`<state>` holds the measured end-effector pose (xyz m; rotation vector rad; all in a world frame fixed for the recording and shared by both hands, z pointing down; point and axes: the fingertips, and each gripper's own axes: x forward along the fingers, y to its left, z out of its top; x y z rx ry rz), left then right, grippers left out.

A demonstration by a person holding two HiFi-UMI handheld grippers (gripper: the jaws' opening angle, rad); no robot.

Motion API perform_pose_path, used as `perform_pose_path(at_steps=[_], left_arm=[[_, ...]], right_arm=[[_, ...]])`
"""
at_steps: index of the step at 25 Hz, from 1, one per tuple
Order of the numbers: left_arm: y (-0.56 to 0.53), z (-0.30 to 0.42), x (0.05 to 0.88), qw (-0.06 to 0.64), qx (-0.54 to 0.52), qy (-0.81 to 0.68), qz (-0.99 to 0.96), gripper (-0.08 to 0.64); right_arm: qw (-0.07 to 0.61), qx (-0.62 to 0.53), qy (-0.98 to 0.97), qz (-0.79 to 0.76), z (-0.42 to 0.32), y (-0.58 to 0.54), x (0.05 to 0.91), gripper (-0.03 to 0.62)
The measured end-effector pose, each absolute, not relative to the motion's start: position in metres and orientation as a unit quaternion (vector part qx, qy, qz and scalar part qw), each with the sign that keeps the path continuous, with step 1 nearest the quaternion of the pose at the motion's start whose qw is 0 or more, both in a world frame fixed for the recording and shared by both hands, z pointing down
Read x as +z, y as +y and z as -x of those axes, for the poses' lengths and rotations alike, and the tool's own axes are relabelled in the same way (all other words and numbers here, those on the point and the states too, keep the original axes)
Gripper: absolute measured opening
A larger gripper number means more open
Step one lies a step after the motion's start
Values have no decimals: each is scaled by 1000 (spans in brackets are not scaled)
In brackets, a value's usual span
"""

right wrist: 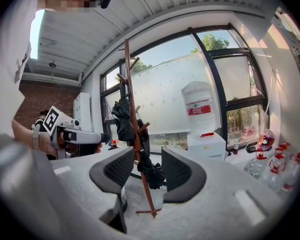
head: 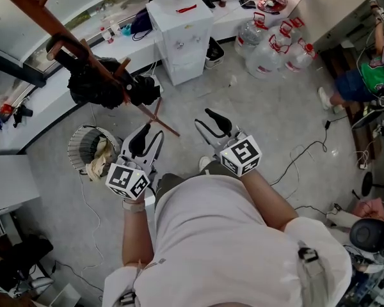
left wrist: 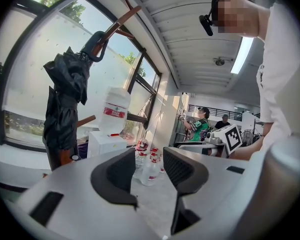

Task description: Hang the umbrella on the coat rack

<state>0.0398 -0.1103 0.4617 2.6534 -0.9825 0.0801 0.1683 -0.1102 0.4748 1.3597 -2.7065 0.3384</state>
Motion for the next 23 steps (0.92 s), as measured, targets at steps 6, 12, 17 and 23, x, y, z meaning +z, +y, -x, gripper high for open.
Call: perform_pose_path(at_steps=[6,12,17,23], left_arm=[[-112,-26,464,156,21,-359,-920,156],[-114,-11,468,163,14,-377,-912,156],[-118,-3,470,164,14,-385,-908,156],[-124,0,474,170,19,-390,-905,156]], right_arm=[[54,109,-891,-437,-159,-117,477,175],[61,110,-897,-424,-148,-123,479,175],[66,109,-898,-421,-141,-128,481,175],[61,114,-896,-424,-144,-135,481,175]])
